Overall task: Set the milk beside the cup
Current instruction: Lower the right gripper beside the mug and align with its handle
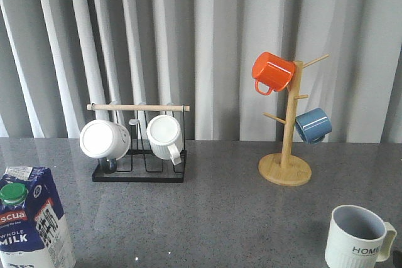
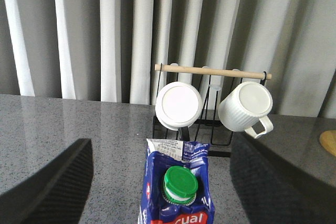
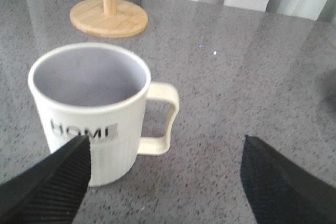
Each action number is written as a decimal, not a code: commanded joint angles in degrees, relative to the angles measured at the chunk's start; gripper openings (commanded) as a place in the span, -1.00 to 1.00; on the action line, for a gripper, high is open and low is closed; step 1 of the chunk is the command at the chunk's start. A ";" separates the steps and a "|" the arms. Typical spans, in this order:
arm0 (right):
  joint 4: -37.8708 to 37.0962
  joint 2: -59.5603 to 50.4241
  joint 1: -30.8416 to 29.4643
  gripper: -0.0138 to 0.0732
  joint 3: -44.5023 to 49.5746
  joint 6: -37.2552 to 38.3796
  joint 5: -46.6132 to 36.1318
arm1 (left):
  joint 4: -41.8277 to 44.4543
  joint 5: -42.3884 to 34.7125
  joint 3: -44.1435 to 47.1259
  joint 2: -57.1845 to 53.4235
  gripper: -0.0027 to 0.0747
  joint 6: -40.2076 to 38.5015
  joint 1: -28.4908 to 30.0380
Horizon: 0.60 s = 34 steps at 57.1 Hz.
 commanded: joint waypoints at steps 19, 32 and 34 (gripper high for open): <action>5.64 5.60 -4.78 0.55 2.80 -10.18 -21.88 | -0.14 -4.29 -2.00 -0.04 0.45 -0.04 -0.29; 7.56 12.57 -4.78 0.55 2.80 -16.06 -28.31 | -0.14 -4.29 -2.00 -0.04 0.45 -0.04 -0.29; 7.56 13.39 -4.78 0.55 2.80 -16.19 -28.70 | -0.14 -4.29 -2.00 -0.04 0.45 -0.04 -0.29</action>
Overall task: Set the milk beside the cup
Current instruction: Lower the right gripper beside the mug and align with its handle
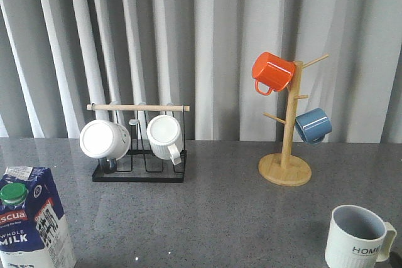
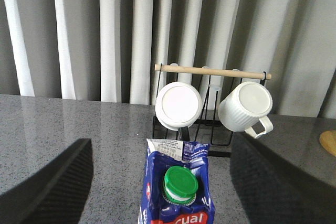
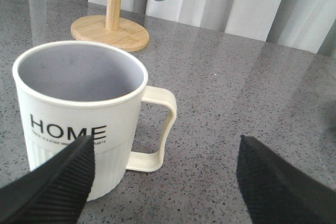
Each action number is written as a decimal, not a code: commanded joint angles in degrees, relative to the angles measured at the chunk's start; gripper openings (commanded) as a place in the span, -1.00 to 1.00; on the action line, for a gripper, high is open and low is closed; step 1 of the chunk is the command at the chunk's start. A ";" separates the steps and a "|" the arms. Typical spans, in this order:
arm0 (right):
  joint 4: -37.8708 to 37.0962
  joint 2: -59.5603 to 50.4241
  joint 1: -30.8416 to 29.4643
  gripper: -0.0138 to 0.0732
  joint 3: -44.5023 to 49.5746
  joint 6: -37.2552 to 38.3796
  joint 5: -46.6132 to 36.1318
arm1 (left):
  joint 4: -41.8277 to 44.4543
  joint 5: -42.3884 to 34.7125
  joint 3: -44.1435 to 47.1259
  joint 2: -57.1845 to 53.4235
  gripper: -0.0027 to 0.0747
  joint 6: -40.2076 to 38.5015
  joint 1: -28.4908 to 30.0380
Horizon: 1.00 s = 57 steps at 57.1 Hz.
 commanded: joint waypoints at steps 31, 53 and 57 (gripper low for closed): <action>7.66 12.35 -0.97 0.55 -1.43 -5.11 -16.35 | -0.14 -4.29 -2.00 -0.04 0.45 -0.04 -0.29; 6.66 14.27 -1.78 0.55 -5.12 -4.27 -16.22 | -0.14 -4.29 -2.00 -0.04 0.45 -0.04 -0.29; 6.71 14.27 -1.78 0.55 -5.90 -4.27 -15.46 | -0.14 -4.29 -2.00 -0.04 0.45 -0.04 -0.29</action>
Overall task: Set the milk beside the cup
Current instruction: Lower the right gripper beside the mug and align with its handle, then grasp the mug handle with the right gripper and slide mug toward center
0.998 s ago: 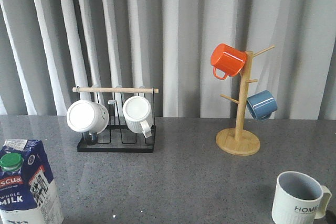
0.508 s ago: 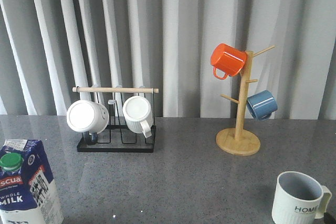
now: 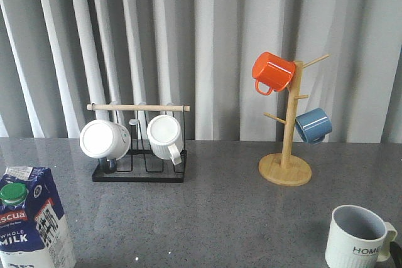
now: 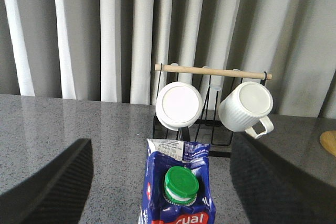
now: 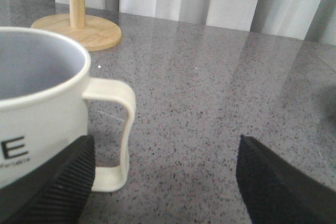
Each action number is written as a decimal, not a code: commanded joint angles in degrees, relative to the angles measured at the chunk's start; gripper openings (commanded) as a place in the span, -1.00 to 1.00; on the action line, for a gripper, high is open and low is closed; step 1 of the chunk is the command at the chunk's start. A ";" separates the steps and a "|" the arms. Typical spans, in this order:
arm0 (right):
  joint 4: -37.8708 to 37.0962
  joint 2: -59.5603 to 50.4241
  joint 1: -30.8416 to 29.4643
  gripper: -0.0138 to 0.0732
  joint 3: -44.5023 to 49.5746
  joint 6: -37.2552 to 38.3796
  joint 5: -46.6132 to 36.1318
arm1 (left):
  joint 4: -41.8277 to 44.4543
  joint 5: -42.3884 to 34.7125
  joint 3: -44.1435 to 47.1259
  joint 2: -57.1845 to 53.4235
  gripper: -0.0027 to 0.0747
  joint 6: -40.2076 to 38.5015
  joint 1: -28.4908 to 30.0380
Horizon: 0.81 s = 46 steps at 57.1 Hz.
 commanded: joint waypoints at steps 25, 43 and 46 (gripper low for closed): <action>-3.35 6.15 -0.41 0.55 -5.31 1.09 -5.60 | -0.14 -4.29 -2.00 -0.04 0.45 -0.04 -0.29; -3.35 9.90 -0.41 0.30 -9.02 5.31 -5.37 | -0.14 -4.29 -2.00 -0.04 0.45 -0.04 -0.29; -3.35 10.30 -0.17 0.10 -9.02 6.19 -5.58 | -0.14 -4.29 -2.00 -0.04 0.45 -0.04 -0.29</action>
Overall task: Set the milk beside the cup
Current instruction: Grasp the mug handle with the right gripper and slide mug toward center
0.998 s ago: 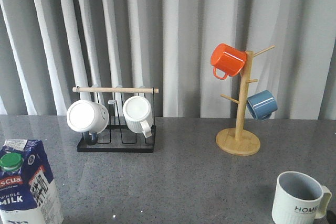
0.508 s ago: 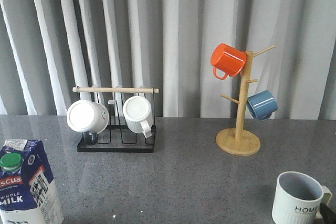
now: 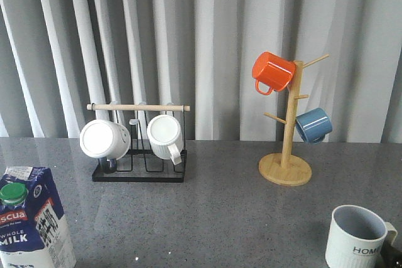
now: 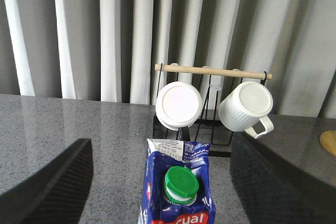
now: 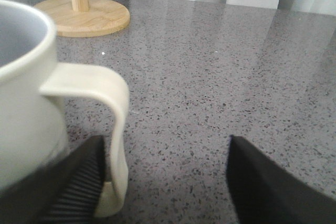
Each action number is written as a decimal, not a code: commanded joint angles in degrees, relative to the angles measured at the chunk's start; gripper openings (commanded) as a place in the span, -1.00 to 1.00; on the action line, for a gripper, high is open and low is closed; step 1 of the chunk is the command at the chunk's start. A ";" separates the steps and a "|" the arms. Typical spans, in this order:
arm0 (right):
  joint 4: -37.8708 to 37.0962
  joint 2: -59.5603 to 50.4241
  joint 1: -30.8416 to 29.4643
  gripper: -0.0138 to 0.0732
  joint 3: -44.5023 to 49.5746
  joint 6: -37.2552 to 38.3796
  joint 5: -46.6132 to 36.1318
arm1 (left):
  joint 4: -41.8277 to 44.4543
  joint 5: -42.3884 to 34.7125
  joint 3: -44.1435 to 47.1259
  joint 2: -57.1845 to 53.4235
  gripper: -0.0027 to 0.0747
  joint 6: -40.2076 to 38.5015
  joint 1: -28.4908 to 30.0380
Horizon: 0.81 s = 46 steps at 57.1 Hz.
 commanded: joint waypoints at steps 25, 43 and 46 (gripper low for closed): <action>-3.85 -2.84 3.95 -0.69 -1.40 4.38 -4.53 | -0.14 -4.29 -2.00 -0.04 0.45 -0.04 -0.29; 20.29 -6.28 24.44 -0.69 -4.08 3.58 0.81 | -0.14 -4.29 -2.00 -0.04 0.45 -0.04 -0.29; 21.57 -6.21 27.87 -0.69 -5.48 2.44 3.22 | -0.14 -4.29 -2.00 -0.04 0.45 -0.04 -0.29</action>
